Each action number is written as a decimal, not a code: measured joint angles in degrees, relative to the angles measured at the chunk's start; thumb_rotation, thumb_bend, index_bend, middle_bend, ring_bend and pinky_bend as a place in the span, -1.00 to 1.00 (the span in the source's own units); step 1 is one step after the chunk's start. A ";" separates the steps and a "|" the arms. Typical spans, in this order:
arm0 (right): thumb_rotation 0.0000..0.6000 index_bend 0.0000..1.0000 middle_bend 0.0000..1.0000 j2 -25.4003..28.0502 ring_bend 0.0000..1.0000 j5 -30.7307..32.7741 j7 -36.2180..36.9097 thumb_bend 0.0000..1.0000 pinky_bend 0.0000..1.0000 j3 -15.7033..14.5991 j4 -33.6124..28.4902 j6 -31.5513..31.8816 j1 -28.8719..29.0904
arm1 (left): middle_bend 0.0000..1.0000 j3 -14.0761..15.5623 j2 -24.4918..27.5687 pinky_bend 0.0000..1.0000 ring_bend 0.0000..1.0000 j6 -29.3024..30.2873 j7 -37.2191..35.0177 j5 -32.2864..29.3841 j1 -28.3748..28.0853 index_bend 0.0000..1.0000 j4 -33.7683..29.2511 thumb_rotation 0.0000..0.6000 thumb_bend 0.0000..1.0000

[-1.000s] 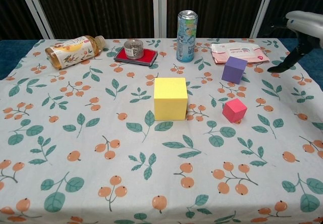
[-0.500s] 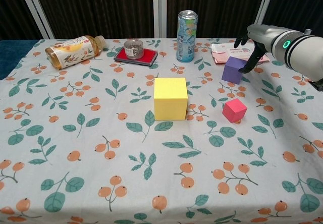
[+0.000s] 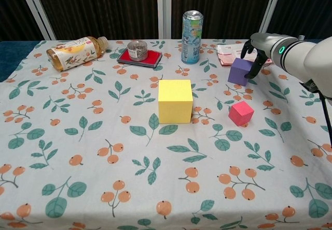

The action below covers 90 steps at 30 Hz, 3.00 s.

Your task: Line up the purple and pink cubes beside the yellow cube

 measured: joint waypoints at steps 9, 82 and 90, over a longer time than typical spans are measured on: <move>1.00 -0.27 -0.67 -2.05 -1.00 0.79 -0.21 -0.56 -1.00 0.32 3.89 -1.91 1.67 | -0.63 0.02 -0.01 -0.73 -0.81 -0.36 -0.24 -0.40 0.11 -0.50 0.35 1.00 -0.95; 1.00 -0.27 -0.70 9.31 -1.00 -24.62 16.90 -0.50 -1.00 -12.52 -24.96 -1.57 -2.99 | -0.63 0.21 0.05 -0.73 -0.81 -0.39 -0.65 -0.19 0.64 -0.50 0.58 1.00 -0.95; 1.00 -0.27 -0.71 9.04 -1.00 -24.79 16.98 -0.50 -1.00 -12.45 -24.41 -1.67 -2.73 | -0.63 0.22 0.11 -0.73 -0.81 -0.50 -0.45 -0.18 0.59 -0.50 0.38 1.00 -0.95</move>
